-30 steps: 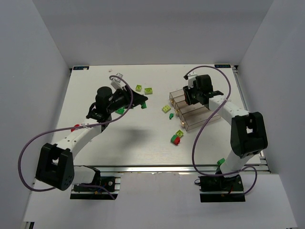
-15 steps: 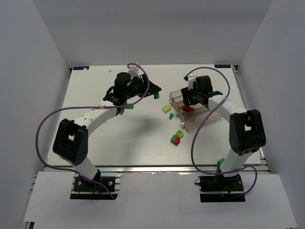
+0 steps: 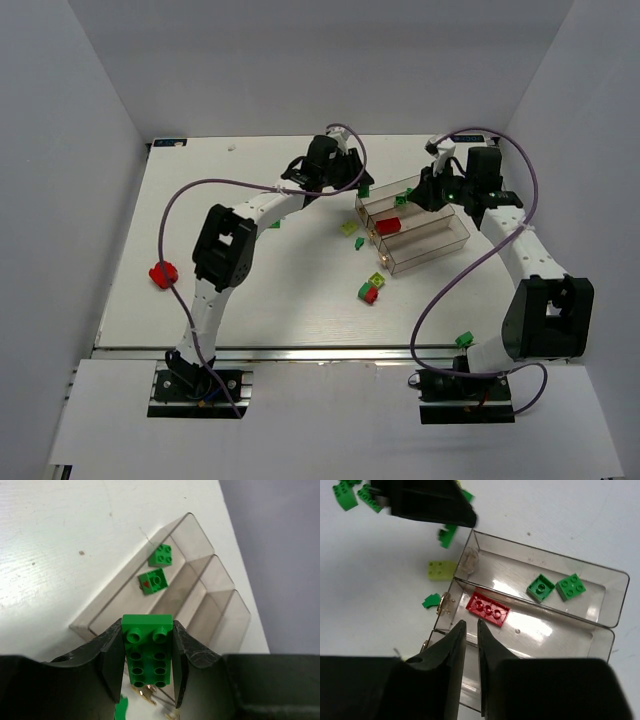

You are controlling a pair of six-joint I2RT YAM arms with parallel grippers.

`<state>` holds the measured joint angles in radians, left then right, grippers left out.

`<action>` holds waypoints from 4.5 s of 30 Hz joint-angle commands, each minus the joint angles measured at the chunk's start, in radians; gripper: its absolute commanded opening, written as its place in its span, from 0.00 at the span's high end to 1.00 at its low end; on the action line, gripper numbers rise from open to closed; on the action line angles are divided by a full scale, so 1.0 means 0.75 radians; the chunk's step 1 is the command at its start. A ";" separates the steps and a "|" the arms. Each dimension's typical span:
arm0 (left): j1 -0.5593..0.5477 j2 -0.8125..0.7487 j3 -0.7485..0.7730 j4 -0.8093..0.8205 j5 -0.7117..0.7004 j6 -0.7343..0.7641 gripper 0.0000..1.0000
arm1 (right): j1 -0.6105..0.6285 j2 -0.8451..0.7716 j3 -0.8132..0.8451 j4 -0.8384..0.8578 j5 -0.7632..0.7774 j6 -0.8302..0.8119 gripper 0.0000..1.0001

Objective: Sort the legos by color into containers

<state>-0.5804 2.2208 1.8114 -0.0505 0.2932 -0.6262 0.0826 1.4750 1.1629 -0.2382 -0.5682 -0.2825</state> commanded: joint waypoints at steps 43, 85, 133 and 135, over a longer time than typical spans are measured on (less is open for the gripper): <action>-0.040 -0.297 -0.003 -0.129 -0.372 0.152 1.00 | 0.108 -0.059 -0.092 -1.220 -0.604 -2.099 0.26; 0.048 -1.799 -1.501 -0.331 -0.861 -0.278 0.20 | 0.688 -0.069 -0.401 -0.468 0.248 -0.454 0.33; 0.048 -1.742 -1.529 -0.144 -0.637 -0.229 0.20 | 0.786 -0.017 -0.503 -0.198 0.355 -0.243 0.83; 0.048 -1.742 -1.550 -0.080 -0.553 -0.216 0.20 | 0.786 -0.056 -0.503 -0.206 0.290 -0.292 0.88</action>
<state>-0.5434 0.9222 0.6754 -0.2050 -0.2382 -0.8158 0.6643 1.4990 0.7879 -0.3904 -0.2745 -0.4389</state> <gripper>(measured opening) 0.798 0.448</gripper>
